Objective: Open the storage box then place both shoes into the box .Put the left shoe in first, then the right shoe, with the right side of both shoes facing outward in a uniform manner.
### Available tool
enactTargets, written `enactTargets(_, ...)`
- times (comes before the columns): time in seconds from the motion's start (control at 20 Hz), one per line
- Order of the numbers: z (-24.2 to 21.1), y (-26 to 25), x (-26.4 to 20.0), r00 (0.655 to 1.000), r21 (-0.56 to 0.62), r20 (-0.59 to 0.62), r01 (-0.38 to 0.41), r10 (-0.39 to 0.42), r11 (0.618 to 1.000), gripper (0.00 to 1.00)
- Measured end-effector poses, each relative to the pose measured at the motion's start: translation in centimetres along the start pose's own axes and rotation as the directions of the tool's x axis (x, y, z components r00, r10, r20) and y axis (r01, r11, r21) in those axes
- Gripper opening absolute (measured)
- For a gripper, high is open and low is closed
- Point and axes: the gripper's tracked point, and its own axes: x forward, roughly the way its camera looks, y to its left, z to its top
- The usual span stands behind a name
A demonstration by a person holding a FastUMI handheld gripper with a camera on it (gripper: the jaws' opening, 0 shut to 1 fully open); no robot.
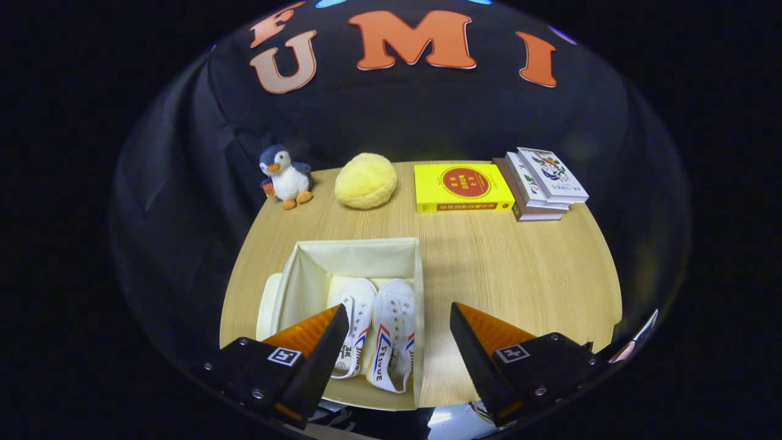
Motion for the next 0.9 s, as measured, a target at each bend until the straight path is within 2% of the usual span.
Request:
enactTargets(0.25, 5.6, -5.5, -4.8, 0.984, 0.025, 0.177, 0.022, -0.026, 0.999, 0.99)
enactTargets(0.4, 8.7, -10.0, -8.2, 0.956, 0.026, 0.286, 0.066, -0.071, 0.997, 0.99)
enactTargets(0.5, 10.0, -13.2, -9.8, 0.933, 0.025, 0.342, 0.106, -0.108, 0.994, 0.99)
enactTargets(0.9, 12.3, -21.3, -14.2, 0.869, 0.056, 0.470, 0.148, -0.157, 0.987, 0.99)
